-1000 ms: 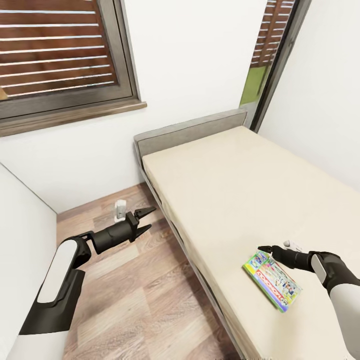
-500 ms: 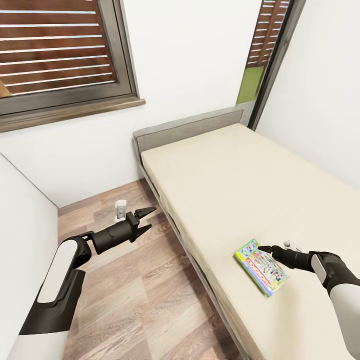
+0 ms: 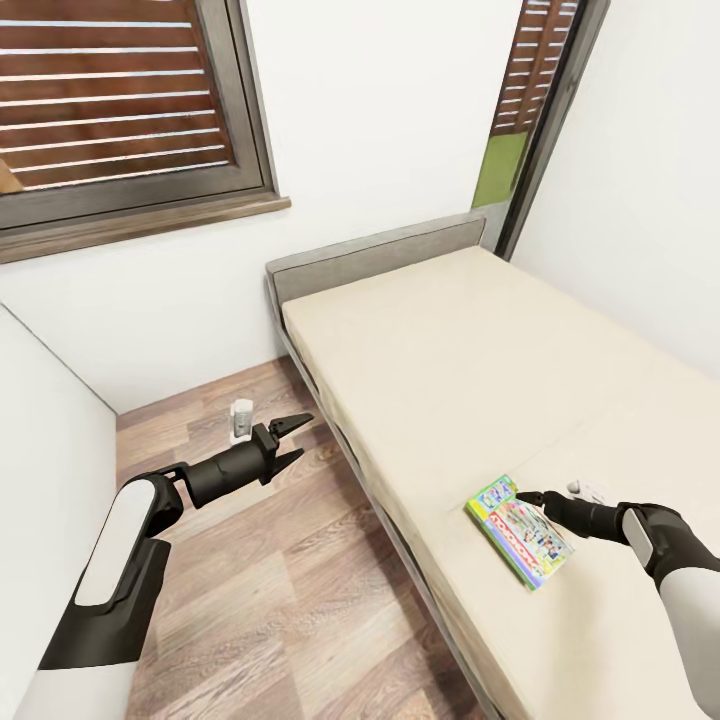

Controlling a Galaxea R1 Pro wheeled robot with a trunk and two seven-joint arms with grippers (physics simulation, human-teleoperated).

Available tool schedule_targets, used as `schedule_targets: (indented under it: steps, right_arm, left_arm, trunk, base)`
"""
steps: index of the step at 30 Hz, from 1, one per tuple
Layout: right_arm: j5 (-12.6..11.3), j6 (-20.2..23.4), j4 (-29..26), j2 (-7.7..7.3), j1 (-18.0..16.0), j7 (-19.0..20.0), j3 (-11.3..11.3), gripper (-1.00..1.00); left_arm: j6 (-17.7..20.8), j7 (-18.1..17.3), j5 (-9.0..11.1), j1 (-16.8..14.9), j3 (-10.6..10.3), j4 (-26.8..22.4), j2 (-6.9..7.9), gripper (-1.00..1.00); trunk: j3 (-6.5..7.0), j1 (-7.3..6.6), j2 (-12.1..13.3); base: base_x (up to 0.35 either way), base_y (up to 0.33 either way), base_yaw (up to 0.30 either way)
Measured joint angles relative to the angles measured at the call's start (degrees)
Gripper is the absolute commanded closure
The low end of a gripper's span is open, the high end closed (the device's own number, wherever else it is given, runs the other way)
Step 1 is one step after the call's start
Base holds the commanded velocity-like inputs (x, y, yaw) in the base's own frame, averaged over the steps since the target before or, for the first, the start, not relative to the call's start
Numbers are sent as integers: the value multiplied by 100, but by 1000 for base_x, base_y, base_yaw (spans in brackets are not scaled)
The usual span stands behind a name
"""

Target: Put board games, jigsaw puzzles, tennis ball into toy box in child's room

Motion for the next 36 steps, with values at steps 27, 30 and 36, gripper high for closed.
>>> schedule_targets:
  steps: [27,30,36]
  right_arm:
    - [1,-1,1,2,-2,-1,4,-100]
    - [1,0,0,2,-2,-1,5,-100]
    - [0,0,0,2,0,0,4,-100]
  left_arm:
    - [0,0,-11,0,0,-1,0,-100]
    - [0,0,-14,0,-1,0,0,-100]
    - [0,0,-16,-2,-1,0,0,-100]
  trunk:
    - [0,0,0]
    - [0,0,0]
    - [0,0,0]
  base:
    - [-1,-1,167]
    - [0,0,72]
    - [0,0,38]
